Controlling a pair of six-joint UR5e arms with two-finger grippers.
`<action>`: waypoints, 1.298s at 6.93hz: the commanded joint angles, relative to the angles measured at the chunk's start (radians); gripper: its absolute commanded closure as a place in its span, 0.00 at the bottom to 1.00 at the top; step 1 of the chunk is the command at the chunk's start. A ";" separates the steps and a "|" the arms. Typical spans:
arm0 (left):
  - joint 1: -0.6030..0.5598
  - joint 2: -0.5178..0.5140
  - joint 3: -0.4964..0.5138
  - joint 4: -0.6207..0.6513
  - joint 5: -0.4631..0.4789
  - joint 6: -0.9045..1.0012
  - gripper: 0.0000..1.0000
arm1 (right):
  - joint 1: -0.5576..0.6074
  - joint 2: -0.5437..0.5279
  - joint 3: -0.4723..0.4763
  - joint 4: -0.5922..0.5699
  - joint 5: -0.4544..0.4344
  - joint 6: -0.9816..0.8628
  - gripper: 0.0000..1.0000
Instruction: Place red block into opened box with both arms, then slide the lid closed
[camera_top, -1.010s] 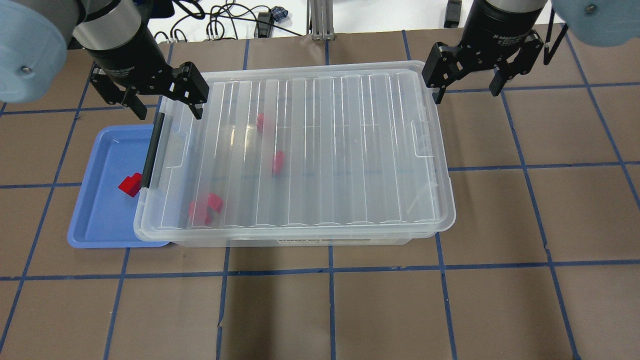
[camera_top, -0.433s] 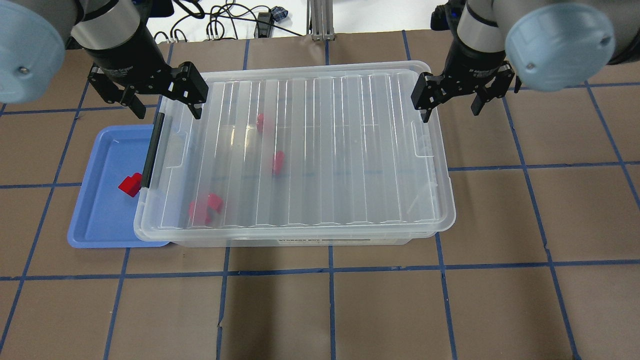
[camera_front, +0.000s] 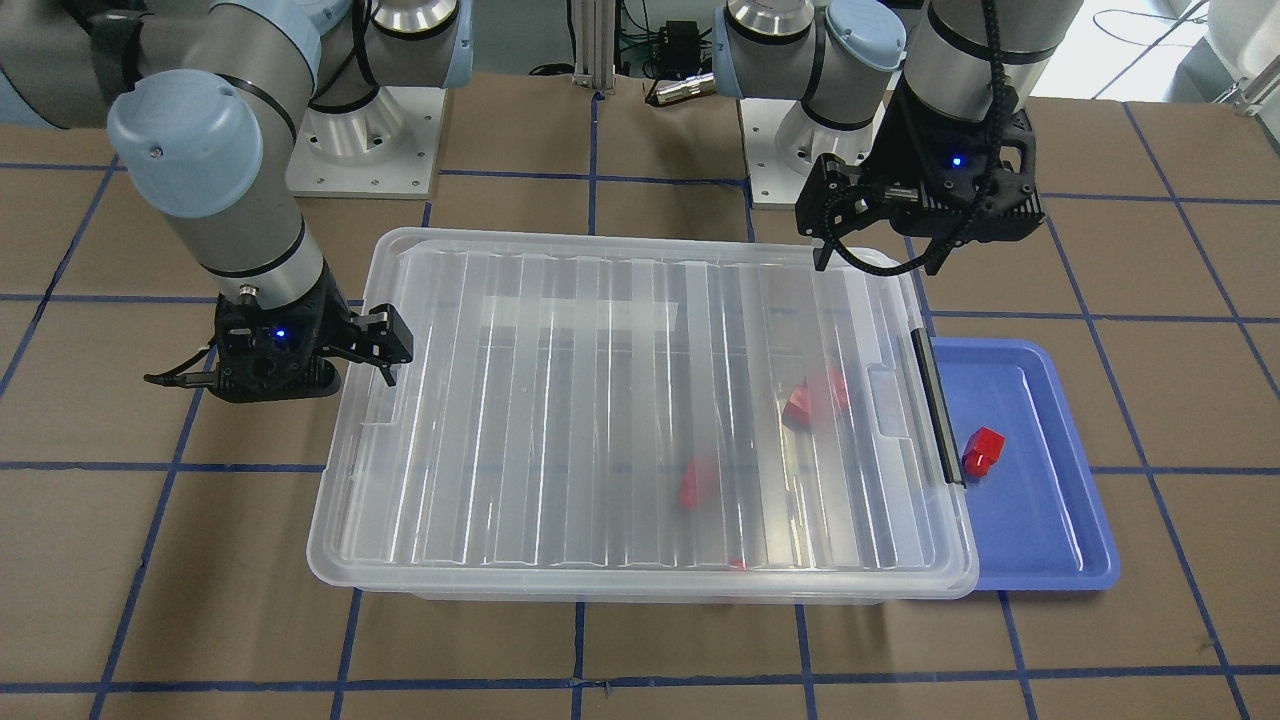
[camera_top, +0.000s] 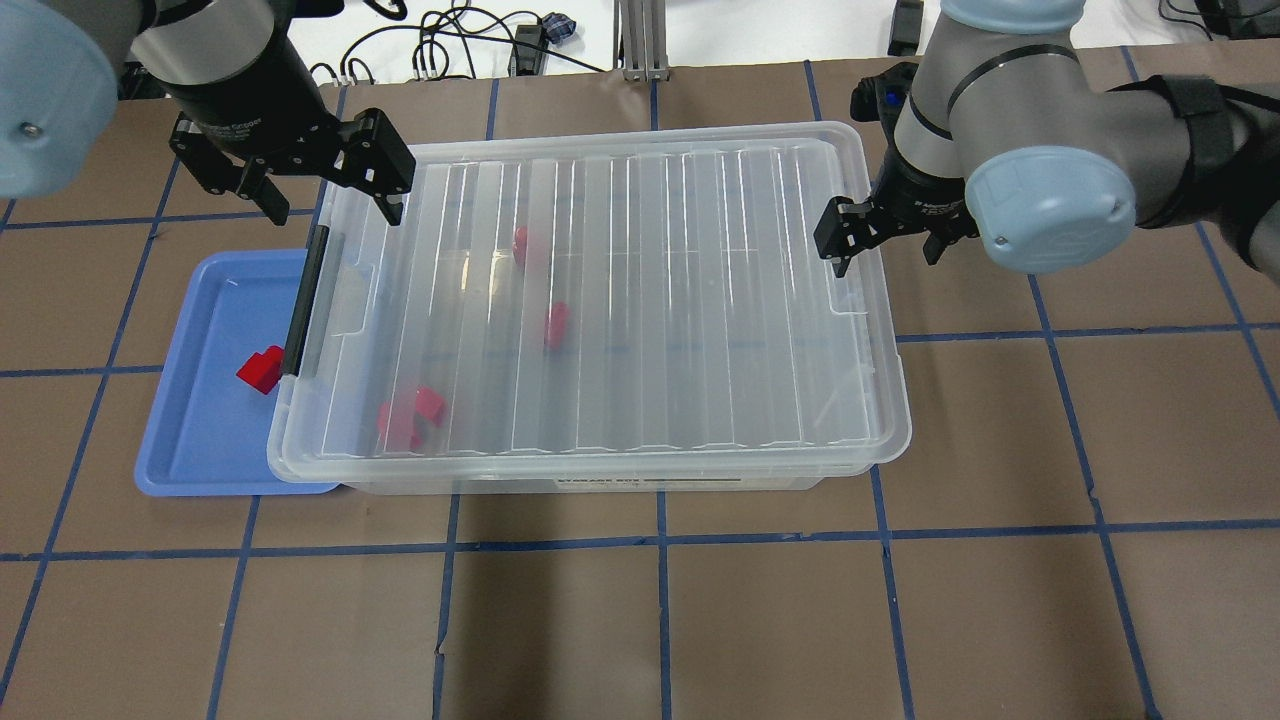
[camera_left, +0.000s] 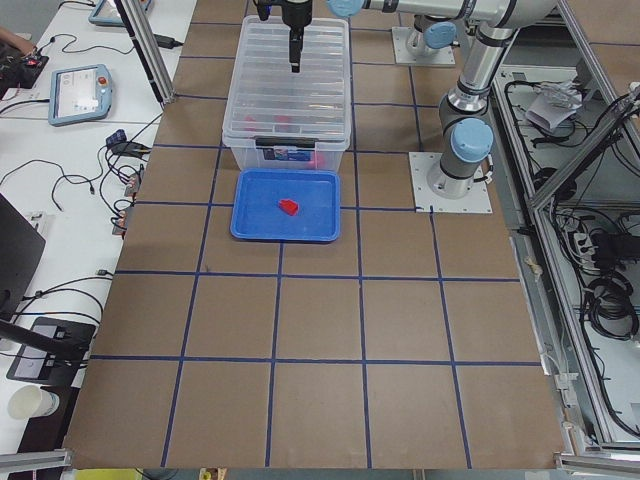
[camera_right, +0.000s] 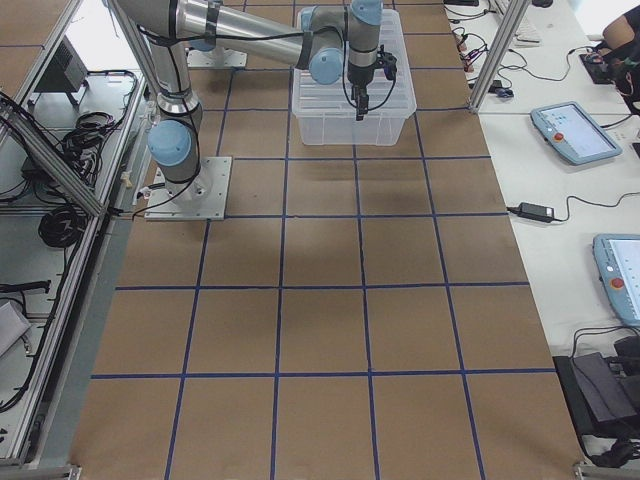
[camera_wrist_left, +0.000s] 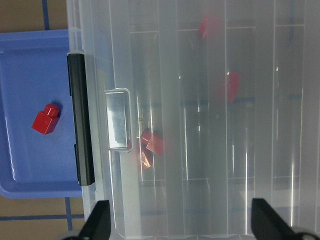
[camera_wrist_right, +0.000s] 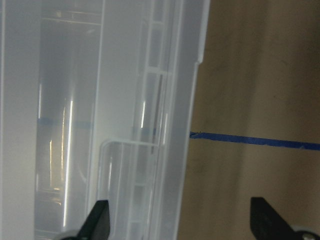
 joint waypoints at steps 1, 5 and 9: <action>0.017 -0.021 -0.003 -0.091 -0.026 0.017 0.00 | -0.002 0.002 0.006 -0.009 -0.092 -0.005 0.00; 0.256 -0.100 -0.029 -0.069 -0.035 0.158 0.00 | -0.003 0.009 0.010 -0.026 -0.253 -0.036 0.00; 0.418 -0.205 -0.081 0.087 -0.083 0.497 0.00 | -0.120 0.021 0.009 -0.058 -0.293 -0.086 0.00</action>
